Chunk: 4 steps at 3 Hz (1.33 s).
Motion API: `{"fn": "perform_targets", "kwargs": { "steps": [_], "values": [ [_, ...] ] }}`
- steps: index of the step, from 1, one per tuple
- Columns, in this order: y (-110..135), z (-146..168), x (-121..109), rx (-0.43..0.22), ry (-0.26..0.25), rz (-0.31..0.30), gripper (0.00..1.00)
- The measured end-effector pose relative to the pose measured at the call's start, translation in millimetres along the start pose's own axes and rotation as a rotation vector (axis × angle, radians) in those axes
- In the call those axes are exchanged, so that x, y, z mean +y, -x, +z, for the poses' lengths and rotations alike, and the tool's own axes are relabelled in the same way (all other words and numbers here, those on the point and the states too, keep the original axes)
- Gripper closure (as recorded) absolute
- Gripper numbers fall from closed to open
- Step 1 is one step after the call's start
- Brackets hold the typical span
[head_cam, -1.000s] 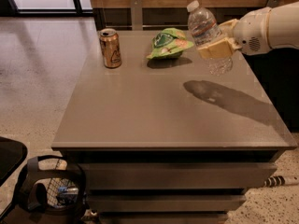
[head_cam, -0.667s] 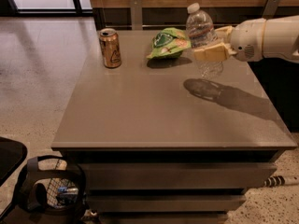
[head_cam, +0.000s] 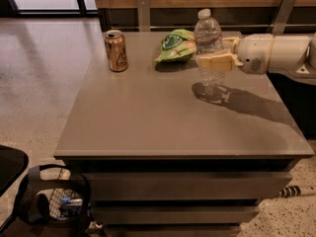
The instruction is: Place water bottle upright
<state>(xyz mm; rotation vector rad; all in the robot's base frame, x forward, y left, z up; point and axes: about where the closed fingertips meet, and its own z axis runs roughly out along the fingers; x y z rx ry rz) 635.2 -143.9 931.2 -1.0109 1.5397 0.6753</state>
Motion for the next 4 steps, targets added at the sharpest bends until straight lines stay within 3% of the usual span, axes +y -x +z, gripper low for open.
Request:
{"fn": "perform_targets", "kwargs": {
  "steps": [2,3,4],
  "values": [
    [-11.5,2.1,17.4,-0.131,0.02,-0.024,1.0],
    [-18.1,1.8,22.4,-0.167,0.023,-0.032,1.0],
    [-27.0,3.0,27.3,-0.164,0.014,-0.024,1.0]
  ]
}}
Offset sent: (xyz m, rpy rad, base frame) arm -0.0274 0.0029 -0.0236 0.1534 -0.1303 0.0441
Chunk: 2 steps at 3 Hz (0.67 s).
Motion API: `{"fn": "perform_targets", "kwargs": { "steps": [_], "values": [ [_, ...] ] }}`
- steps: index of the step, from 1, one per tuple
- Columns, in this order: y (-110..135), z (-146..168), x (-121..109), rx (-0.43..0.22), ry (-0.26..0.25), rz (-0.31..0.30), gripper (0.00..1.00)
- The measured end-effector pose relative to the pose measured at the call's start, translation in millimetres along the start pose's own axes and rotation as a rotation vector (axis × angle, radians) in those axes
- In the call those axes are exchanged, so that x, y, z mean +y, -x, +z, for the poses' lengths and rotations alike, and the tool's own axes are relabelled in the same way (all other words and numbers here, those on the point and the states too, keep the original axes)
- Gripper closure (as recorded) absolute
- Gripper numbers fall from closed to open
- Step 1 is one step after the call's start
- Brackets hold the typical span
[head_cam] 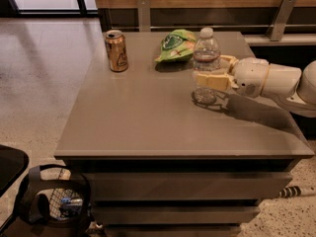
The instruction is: Place water bottle upright
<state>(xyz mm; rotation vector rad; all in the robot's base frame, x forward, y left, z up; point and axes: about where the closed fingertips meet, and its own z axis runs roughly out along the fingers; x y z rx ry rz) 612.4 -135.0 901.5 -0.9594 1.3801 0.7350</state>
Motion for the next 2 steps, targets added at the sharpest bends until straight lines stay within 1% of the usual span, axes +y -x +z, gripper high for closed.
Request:
{"fn": "perform_targets", "kwargs": {
  "steps": [2],
  "values": [
    [-17.7,-3.6,4.1,0.017,-0.022,0.037,1.0]
  ]
}}
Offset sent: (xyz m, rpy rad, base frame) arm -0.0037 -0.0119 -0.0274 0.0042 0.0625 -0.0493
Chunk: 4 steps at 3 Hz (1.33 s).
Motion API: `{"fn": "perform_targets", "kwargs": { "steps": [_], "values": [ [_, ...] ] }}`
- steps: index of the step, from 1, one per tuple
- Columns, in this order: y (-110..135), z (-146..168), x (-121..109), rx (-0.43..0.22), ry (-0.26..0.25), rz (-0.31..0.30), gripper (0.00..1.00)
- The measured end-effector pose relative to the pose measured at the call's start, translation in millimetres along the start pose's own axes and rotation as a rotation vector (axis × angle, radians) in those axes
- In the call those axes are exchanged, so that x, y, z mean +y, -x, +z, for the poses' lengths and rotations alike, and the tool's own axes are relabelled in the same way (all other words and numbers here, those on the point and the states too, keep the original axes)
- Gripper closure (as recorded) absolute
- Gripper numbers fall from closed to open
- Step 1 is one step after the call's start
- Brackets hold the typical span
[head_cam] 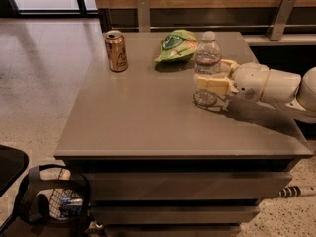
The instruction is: Place water bottle upright
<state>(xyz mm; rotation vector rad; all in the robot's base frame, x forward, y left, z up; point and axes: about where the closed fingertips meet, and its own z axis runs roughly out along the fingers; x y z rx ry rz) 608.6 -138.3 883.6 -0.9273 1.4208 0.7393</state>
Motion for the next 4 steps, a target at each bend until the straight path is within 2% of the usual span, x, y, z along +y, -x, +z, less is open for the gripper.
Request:
{"fn": "perform_targets", "kwargs": {
  "steps": [1,2,4],
  "values": [
    [2.2,-0.2,-0.2,0.0,0.0,0.001,1.0],
    [3.2,-0.3,-0.3,0.0,0.0,0.001,0.8],
    [3.9,0.0,-0.2,0.0,0.0,0.001,0.33]
  ]
}}
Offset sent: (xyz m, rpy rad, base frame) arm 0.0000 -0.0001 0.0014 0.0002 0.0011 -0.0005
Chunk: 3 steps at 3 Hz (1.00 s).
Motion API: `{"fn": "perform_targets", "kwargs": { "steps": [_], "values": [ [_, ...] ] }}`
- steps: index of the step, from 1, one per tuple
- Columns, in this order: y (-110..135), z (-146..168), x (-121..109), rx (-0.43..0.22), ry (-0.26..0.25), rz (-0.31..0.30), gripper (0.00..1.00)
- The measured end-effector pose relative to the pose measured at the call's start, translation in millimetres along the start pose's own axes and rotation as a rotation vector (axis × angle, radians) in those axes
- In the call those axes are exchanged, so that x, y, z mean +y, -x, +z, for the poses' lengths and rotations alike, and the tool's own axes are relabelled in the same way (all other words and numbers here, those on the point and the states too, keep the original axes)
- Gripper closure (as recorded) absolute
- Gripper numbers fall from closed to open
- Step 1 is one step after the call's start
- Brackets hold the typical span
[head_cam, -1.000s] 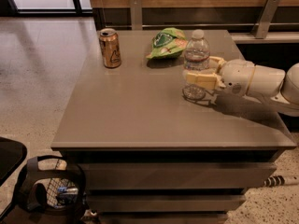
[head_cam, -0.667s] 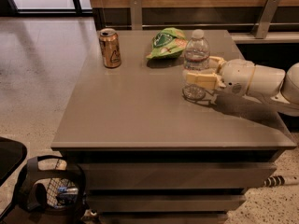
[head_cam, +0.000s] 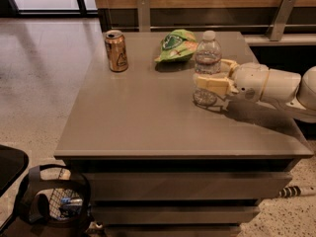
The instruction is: Place water bottle upright
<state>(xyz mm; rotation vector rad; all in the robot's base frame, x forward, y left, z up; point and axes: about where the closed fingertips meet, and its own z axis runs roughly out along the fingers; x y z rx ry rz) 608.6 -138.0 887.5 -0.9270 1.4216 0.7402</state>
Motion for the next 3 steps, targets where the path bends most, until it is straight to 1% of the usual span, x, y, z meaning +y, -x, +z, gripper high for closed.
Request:
{"fn": "perform_targets", "kwargs": {
  "steps": [1,2,3],
  "values": [
    [0.7,2.5,1.3,-0.001,0.005,-0.001,0.1],
    [1.2,4.5,2.4,-0.001,0.009,-0.001,0.0],
    [1.2,4.6,2.5,-0.001,0.009,-0.001,0.0]
  ]
}}
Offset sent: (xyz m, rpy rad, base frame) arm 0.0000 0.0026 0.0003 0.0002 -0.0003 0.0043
